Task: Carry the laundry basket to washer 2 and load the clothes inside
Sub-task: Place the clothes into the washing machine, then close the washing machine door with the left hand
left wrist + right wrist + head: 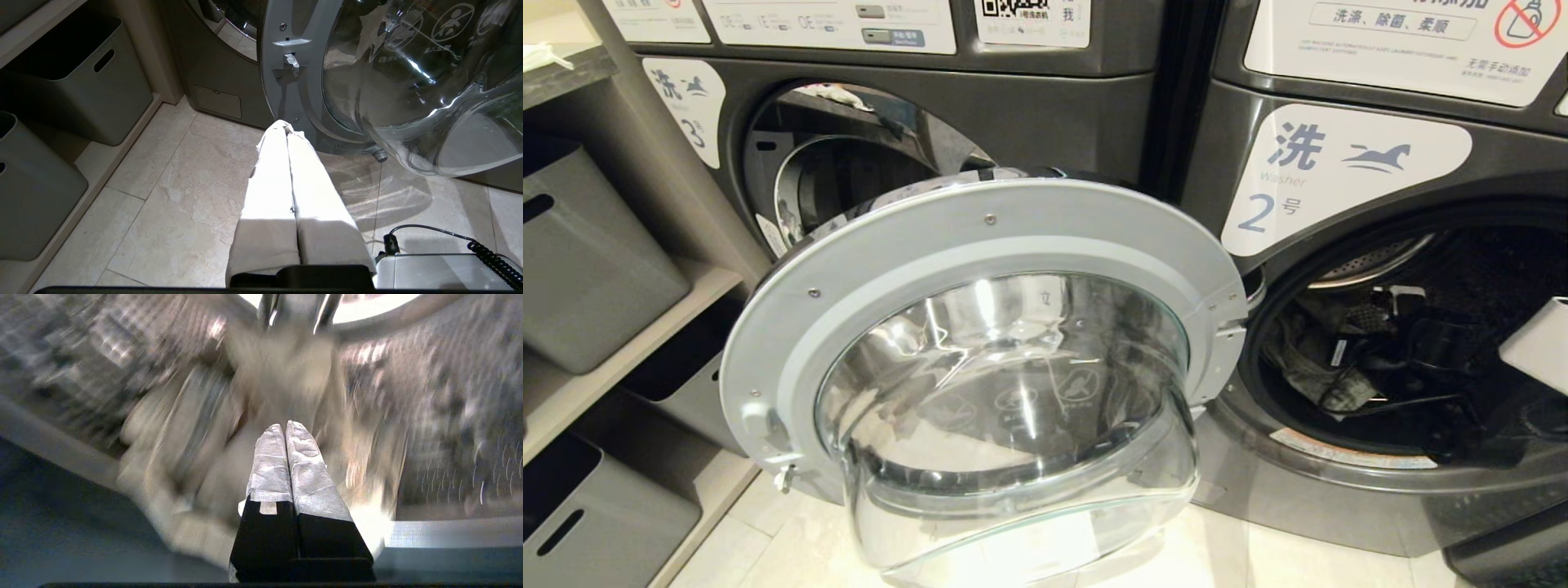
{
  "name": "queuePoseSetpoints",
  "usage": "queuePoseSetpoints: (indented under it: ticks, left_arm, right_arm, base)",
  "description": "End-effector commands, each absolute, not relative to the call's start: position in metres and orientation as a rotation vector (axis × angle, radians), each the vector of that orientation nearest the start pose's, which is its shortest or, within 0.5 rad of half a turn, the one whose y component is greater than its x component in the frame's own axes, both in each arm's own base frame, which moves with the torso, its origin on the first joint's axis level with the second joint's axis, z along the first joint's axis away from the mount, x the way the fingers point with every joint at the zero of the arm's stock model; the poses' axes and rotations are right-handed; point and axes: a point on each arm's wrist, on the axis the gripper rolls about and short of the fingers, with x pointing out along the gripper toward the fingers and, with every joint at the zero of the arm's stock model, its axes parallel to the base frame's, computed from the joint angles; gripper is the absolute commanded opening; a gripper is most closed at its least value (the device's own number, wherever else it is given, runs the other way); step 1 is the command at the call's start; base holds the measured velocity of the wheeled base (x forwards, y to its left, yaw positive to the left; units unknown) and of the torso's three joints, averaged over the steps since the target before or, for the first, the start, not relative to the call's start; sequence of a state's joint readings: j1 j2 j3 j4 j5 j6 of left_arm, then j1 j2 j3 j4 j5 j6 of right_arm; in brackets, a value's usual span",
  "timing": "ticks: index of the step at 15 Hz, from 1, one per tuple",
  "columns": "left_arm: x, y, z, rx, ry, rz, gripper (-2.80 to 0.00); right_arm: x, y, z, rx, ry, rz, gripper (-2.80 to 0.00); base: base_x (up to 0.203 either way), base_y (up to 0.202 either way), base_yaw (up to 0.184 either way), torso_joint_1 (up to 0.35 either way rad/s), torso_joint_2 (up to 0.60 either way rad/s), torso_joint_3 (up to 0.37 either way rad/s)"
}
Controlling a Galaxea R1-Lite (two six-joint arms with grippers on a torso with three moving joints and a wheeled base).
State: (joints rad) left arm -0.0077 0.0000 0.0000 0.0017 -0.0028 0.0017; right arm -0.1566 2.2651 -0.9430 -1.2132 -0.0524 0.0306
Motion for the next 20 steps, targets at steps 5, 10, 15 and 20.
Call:
queuePoseSetpoints:
  ticks: [5,10,15,20]
  left_arm:
    - [-0.023,0.000,0.075,0.003,0.003,-0.011,-2.80]
    - [-0.023,0.000,0.075,0.002,0.003,-0.011,-2.80]
    - [-0.023,0.000,0.075,0.003,0.003,-0.011,-2.80]
    - [-0.023,0.000,0.075,0.002,0.003,-0.011,-2.80]
  right_arm:
    - [0.342,-0.051,0.061,0.101,0.302,-0.185,-2.80]
    - [0.350,-0.053,0.023,0.097,0.399,-0.196,-2.80]
    - [0.371,-0.062,0.003,0.094,0.404,-0.212,-2.80]
    - [0.393,-0.070,-0.014,0.065,0.390,-0.219,-2.80]
  base:
    - [0.000,0.000,0.000,0.000,0.00,0.000]
    - [0.000,0.000,0.000,0.000,0.00,0.000]
    - [0.000,0.000,0.000,0.000,0.00,0.000]
    - [0.000,0.000,0.000,0.000,0.00,0.000]
